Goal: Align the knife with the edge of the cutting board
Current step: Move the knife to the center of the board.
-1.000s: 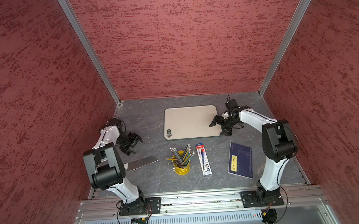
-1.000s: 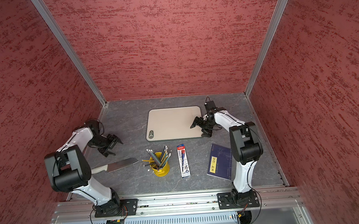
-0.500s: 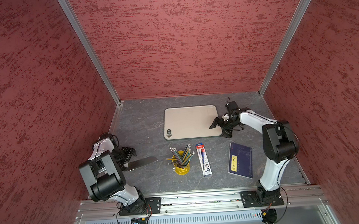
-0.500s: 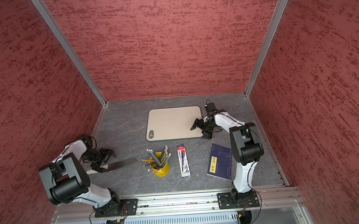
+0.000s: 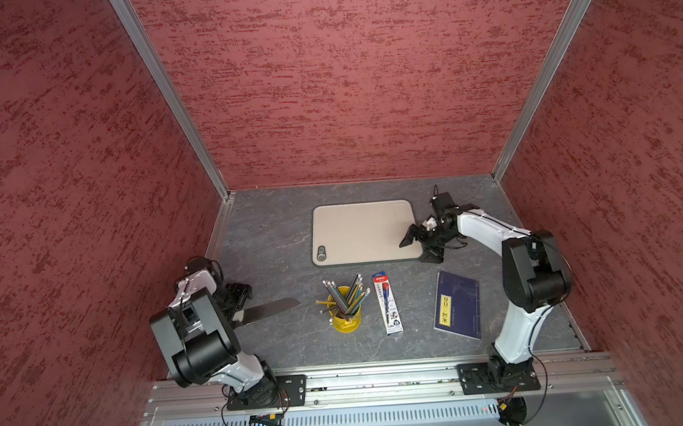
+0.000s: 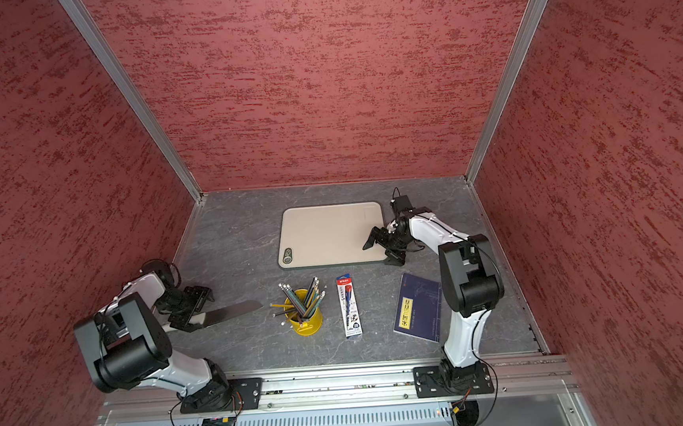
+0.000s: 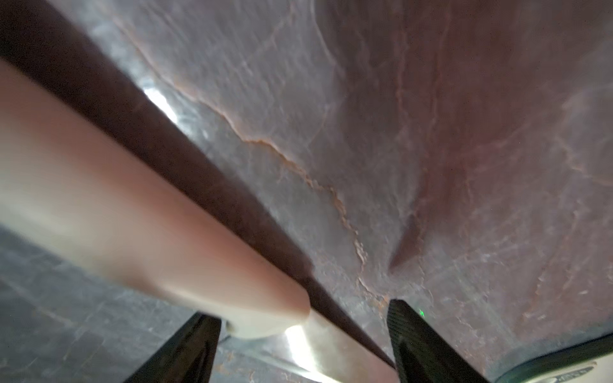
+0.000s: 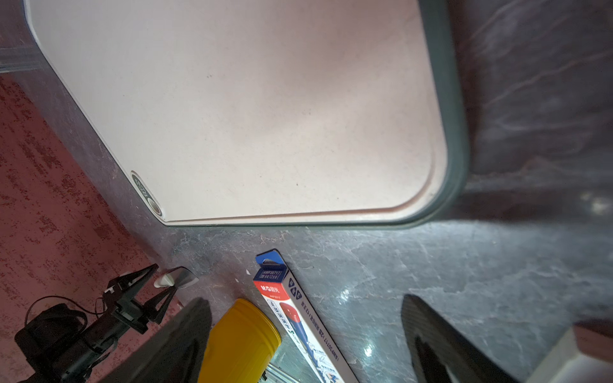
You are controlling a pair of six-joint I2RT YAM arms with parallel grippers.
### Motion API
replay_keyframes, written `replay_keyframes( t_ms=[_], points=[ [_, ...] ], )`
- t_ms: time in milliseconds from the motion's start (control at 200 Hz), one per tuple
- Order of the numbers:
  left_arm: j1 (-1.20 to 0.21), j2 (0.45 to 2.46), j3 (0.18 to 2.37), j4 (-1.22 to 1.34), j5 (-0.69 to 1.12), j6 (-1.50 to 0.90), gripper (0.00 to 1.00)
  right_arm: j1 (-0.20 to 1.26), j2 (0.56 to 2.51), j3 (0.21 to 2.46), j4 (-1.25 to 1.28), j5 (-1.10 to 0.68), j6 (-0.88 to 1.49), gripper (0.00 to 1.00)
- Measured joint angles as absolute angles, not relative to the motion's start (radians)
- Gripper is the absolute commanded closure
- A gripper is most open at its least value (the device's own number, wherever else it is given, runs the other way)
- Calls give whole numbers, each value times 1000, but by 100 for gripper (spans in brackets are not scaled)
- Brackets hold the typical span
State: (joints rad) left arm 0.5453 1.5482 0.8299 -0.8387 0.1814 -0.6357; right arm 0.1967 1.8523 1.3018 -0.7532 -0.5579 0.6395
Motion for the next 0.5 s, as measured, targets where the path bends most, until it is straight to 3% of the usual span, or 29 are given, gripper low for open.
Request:
replay_keyframes(
  t_ms=[180, 346, 501],
  points=[
    [459, 1575, 851, -838, 173, -643, 25, 197, 1851, 1302, -759, -558, 639, 5],
    [278, 1570, 841, -798, 184, -666, 33, 197, 1847, 1302, -762, -558, 639, 5],
    [76, 1563, 839, -756, 218, -685, 35, 197, 1840, 1301, -761, -558, 639, 5]
  ],
)
